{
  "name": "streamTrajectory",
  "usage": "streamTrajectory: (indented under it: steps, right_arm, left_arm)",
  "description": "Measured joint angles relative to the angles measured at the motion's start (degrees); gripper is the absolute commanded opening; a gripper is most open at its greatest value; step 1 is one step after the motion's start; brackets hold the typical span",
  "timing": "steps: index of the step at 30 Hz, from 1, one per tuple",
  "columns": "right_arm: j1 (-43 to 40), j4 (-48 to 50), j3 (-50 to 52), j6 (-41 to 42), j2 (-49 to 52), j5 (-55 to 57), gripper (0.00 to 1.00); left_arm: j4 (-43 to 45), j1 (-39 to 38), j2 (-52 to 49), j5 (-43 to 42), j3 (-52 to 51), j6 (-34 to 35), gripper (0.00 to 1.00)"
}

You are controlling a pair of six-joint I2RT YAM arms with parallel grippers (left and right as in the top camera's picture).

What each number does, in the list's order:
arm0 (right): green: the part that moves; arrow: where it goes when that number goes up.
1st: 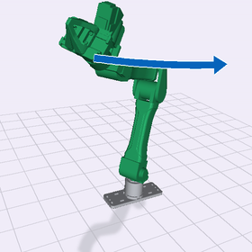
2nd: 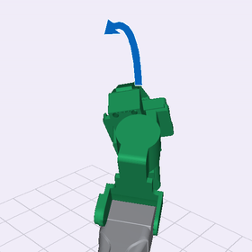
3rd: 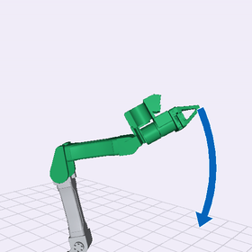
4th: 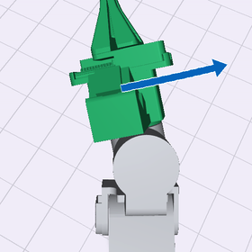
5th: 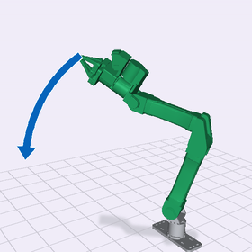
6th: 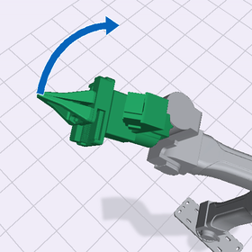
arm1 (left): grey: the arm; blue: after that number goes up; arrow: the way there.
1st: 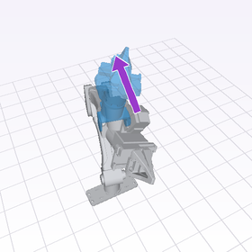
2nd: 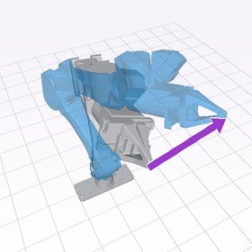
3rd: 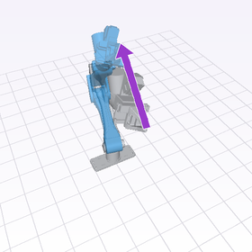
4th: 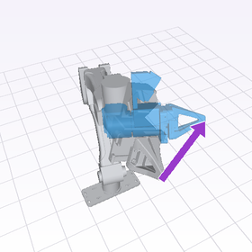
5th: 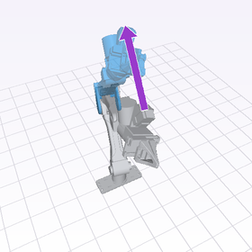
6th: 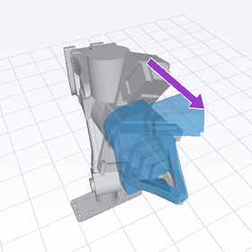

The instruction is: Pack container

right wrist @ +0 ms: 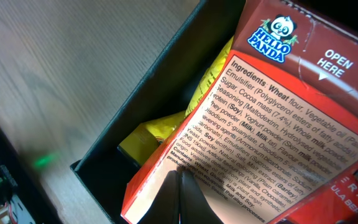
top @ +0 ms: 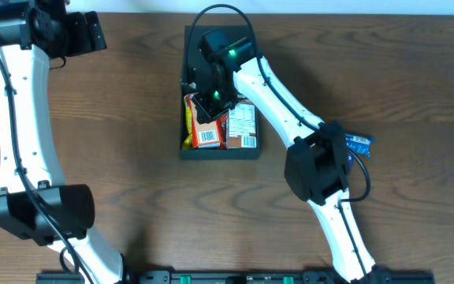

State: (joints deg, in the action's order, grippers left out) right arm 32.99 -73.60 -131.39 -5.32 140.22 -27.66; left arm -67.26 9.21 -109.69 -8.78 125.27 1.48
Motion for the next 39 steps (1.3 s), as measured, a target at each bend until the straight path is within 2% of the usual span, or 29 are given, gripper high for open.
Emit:
streamTrajectory:
  steps: [13, 24, 39]
  right_arm:
    - [-0.3, 0.3, -1.0, 0.0, 0.0, 0.1, 0.02]
    - [-6.4, -4.0, -1.2, -0.3, -3.1, 9.7, 0.01]
    - [-4.0, -3.8, 4.4, -1.6, -3.1, 10.6, 0.01]
  left_arm:
    - [-0.1, 0.0, 0.0, 0.0, 0.0, 0.0, 0.95]
    - [-0.2, 0.0, 0.0, 0.0, 0.0, 0.0, 0.95]
    - [-0.2, 0.0, 0.0, 0.0, 0.0, 0.0, 0.95]
